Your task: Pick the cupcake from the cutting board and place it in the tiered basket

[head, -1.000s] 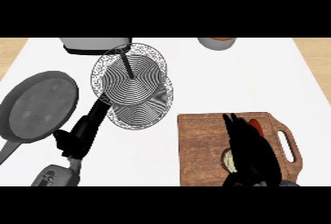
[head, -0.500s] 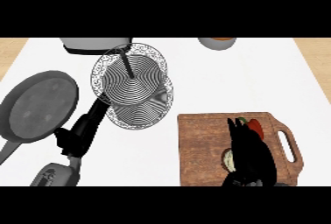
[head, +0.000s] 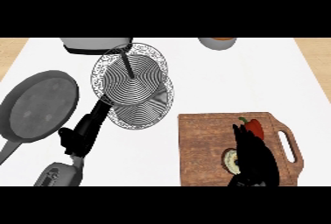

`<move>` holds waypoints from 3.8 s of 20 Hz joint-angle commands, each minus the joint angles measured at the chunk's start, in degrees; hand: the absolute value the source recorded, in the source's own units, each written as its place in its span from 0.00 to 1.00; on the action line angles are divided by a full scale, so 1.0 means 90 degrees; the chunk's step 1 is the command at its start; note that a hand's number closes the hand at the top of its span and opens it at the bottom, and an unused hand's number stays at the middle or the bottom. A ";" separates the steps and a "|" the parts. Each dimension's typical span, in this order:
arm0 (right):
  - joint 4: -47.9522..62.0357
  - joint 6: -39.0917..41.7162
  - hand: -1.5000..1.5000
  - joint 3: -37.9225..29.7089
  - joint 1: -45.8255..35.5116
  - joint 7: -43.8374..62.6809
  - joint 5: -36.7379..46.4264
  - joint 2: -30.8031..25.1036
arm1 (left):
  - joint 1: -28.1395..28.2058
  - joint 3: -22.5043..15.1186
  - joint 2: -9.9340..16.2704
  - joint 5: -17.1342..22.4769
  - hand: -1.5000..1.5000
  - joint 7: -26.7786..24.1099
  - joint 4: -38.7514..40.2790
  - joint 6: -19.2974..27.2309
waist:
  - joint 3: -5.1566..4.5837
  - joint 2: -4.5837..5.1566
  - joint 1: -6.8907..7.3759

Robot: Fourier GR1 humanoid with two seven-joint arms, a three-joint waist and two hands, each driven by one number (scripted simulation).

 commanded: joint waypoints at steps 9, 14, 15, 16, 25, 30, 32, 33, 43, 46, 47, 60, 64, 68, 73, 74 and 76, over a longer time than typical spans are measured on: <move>0.0915 -0.0735 1.00 -0.0424 0.0329 -0.0865 0.0705 0.0825 | 0.0300 0.0271 -0.0081 -0.0214 0.50 0.0078 -0.0291 -0.0264 | 0.0004 0.0002 0.0031; 0.0993 -0.0658 1.00 -0.0300 -0.0036 -0.0892 0.1418 0.1231 | 0.0462 0.0331 -0.0183 -0.0333 0.50 0.0253 -0.0582 -0.0392 | 0.0003 0.0000 0.0043; 0.0859 -0.0839 1.00 -0.0485 0.0388 -0.1340 0.1390 0.0913 | 0.0414 0.0387 -0.0308 -0.0353 0.50 0.0378 -0.0593 -0.0362 | 0.0004 -0.0001 0.0022; 0.1142 -0.0796 1.00 -0.0586 0.0243 -0.1455 0.1433 0.1033 | 0.0148 0.0563 -0.0352 -0.0422 0.50 0.0136 -0.0246 -0.0424 | 0.0003 0.0003 0.0017; -0.0283 -0.1288 1.00 0.0282 0.2053 0.0767 0.3081 0.1658 | 0.0455 0.0667 -0.0303 -0.0472 0.50 0.0340 -0.0583 -0.0305 | -0.0008 -0.0072 -0.0207; -0.0922 -0.1453 1.00 0.1076 0.3047 0.1405 0.4678 0.2051 | 0.0527 0.0659 -0.0284 -0.0385 0.50 0.0229 -0.0521 -0.0529 | -0.0012 -0.0060 -0.0150; -0.1189 -0.1764 1.00 0.1041 0.3121 0.1263 0.5128 0.2114 | 0.0089 0.0625 -0.0395 -0.0532 0.50 0.0436 -0.0338 -0.0376 | -0.0006 -0.0036 -0.0169; -0.1666 -0.1909 1.00 0.1041 0.3340 0.1124 0.5177 0.2061 | 0.0552 0.0646 -0.0250 -0.0406 0.50 0.0302 -0.0625 -0.0558 | -0.0005 -0.0062 -0.0124; -0.3034 -0.2128 1.00 0.2137 0.2104 0.0847 0.6110 0.2290 | 0.0283 0.0677 -0.0338 -0.0547 0.50 0.0128 -0.0241 -0.0486 | -0.0018 -0.0032 -0.0060; -0.2958 -0.1921 1.00 0.2072 0.1627 0.0950 0.5959 0.2279 | 0.0202 0.0526 -0.0507 -0.0630 0.50 0.0218 -0.0243 -0.0400 | -0.0020 0.0012 0.0036; -0.3121 -0.1931 1.00 0.2153 0.1777 0.0959 0.6003 0.2276 | 0.0213 0.0554 -0.0463 -0.0594 0.50 0.0252 -0.0336 -0.0428 | -0.0018 -0.0014 0.0018; -0.2659 -0.1583 1.00 0.0729 -0.0556 0.1706 0.4688 0.2310 | -0.0053 0.0422 -0.0484 -0.0642 0.50 0.0210 -0.0177 -0.0650 | -0.0039 0.0134 0.0430; -0.1974 -0.1555 1.00 -0.0075 -0.1439 0.1704 0.4048 0.2315 | -0.0185 0.0336 -0.0586 -0.0677 0.50 0.0357 -0.0251 -0.0599 | -0.0032 0.0171 0.0585; -0.1116 -0.1570 1.00 -0.0696 -0.2416 0.1777 0.3324 0.2317 | -0.0256 0.0312 -0.0589 -0.0688 0.50 0.0367 -0.0232 -0.0646 | -0.0028 0.0160 0.0693; 0.0398 -0.1860 1.00 -0.1399 -0.3756 0.1688 0.2551 0.2318 | -0.0385 0.0214 -0.0769 -0.0691 0.50 0.0392 -0.0138 -0.0648 | -0.0023 0.0180 0.0821; 0.0637 -0.1848 1.00 -0.1467 -0.4097 0.1789 0.2454 0.2318 | -0.0348 0.0224 -0.0725 -0.0743 0.50 0.0408 -0.0044 -0.0627 | -0.0024 0.0150 0.0772; 0.1313 -0.1993 1.00 -0.1818 -0.4595 0.1659 0.2237 0.2318 | -0.0213 0.0124 -0.0739 -0.0809 0.50 0.0280 -0.0074 -0.0656 | -0.0022 0.0150 0.0818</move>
